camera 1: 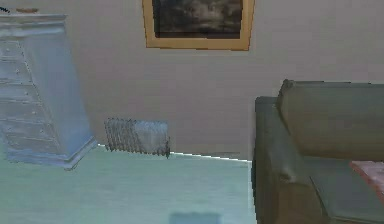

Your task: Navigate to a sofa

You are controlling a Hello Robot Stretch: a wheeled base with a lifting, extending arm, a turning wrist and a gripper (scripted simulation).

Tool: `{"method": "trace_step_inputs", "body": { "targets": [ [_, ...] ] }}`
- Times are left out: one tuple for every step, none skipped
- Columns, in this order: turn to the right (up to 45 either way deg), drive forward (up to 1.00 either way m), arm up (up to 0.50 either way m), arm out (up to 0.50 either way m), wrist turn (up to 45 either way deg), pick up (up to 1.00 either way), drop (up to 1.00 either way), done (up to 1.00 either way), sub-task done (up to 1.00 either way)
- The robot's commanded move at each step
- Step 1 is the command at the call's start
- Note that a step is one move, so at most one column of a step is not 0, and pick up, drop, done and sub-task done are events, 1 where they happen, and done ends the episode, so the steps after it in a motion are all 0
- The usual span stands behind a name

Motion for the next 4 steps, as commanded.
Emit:
{"method": "trace_step_inputs", "body": {
  "targets": [
    [0.0, 0.15, 0.0, 0.0, 0.0, 0.0, 0.0, 0.0, 0.0],
    [45.0, 0.0, 0.0, 0.0, 0.0, 0.0, 0.0, 0.0, 0.0],
    [15.0, 0.0, 0.0, 0.0, 0.0, 0.0, 0.0, 0.0, 0.0],
    [0.0, 0.0, 0.0, 0.0, 0.0, 0.0, 0.0, 1.0, 0.0]
  ]
}}
